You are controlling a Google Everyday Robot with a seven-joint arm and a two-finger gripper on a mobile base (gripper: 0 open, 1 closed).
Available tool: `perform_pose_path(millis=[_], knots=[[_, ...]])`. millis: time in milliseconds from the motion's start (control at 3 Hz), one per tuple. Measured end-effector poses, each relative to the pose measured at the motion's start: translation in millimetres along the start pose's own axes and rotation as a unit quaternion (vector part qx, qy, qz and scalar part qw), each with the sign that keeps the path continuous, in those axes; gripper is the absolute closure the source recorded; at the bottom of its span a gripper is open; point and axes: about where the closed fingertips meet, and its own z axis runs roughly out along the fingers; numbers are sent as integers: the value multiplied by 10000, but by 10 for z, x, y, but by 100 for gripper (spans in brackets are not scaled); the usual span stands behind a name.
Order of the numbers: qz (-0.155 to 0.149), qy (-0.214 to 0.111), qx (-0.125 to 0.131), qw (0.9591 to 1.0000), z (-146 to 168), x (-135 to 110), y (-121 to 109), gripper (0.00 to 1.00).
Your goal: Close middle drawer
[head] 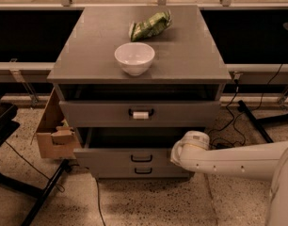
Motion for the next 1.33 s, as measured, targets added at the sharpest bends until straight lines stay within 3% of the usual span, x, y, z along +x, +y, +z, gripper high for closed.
perform_pose_path(millis=[333, 667, 1333], knots=[[0, 0, 0, 10000, -6, 0, 13, 100], [0, 0, 0, 10000, -6, 0, 13, 82], [0, 0, -1, 10000, -5, 0, 13, 35]])
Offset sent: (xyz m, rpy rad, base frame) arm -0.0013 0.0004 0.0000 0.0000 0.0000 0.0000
